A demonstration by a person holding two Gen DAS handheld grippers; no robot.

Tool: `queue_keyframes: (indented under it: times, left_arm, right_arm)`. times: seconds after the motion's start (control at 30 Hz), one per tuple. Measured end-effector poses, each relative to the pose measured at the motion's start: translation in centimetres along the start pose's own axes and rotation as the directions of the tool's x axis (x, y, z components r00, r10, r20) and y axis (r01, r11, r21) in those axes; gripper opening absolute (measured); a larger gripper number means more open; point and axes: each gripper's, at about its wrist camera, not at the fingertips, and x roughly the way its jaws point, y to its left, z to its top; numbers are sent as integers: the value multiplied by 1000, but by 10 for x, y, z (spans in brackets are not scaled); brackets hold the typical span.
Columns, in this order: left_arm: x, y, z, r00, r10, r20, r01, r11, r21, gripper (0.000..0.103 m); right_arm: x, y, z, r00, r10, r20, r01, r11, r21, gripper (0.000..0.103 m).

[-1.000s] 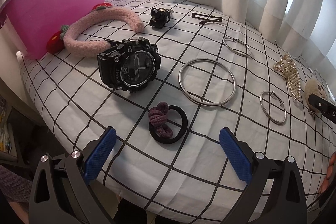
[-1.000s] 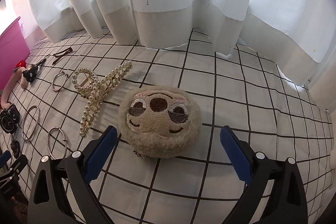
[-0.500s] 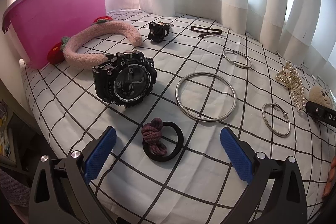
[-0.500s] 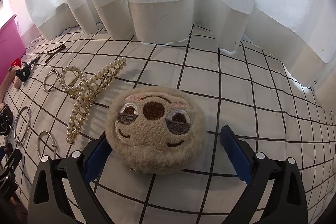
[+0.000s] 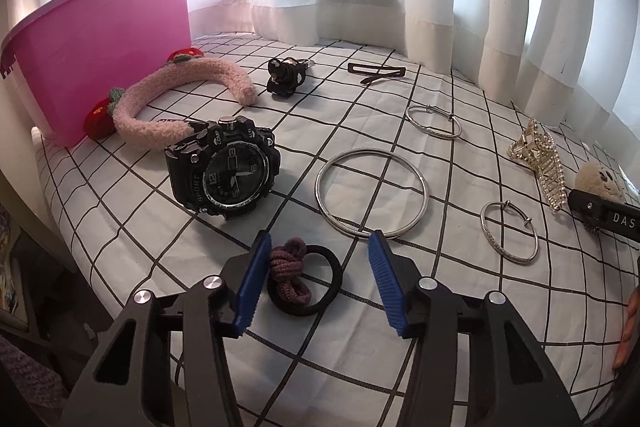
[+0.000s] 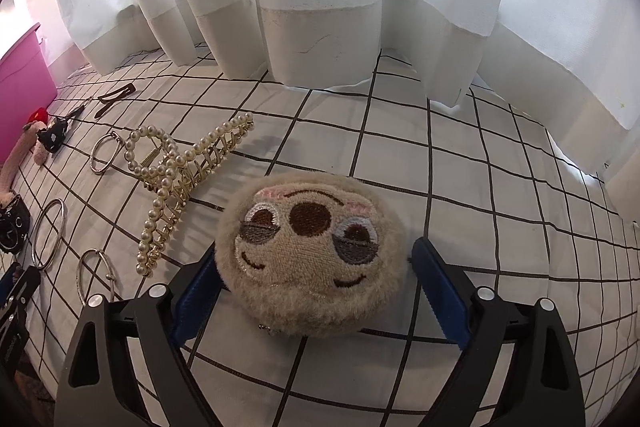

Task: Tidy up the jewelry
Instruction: 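Close the right tool on the sloth purse while the left tool grips the hair tie, then carry the sloth purse and hair tie with both tools over the pink bin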

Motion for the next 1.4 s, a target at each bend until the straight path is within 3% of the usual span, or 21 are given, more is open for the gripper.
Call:
queue_keyframes:
  times: [0.07, 0.13, 0.6, 0.83, 0.97, 1.2, 1.4]
  left_arm:
    - [-1, -2, 0, 1000, -7, 2, 7, 1000, 15, 24]
    - [-1, -2, 0, 1000, -14, 1, 14, 1000, 13, 19]
    - [-22, 14, 8, 999, -41, 18, 41, 999, -30, 17]
    - [-62, 26, 38, 997, -51, 60, 53, 998, -42, 17]
    - [-91, 44, 63, 995, -28, 91, 34, 997, -68, 17]
    - [-143, 97, 109, 985, 41, 167, -15, 988, -157, 17]
    - [-176, 163, 153, 968, 117, 223, -67, 973, -222, 17]
  right_arm:
    - [-3, 2, -1, 1000, 6, 7, -6, 1000, -11, 65]
    - [-4, 2, -1, 1000, 19, 9, -19, 1000, -5, 62]
    - [-32, 1, -9, 997, 69, 45, -70, 997, 27, 59]
    - [-75, 18, -2, 994, 97, 59, -96, 995, -15, 59]
    - [-107, 33, 9, 985, 153, 78, -150, 988, -45, 59]
    - [-162, 91, 46, 946, 299, 128, -281, 949, -142, 59]
    - [-191, 171, 87, 884, 439, 164, -398, 888, -229, 59]
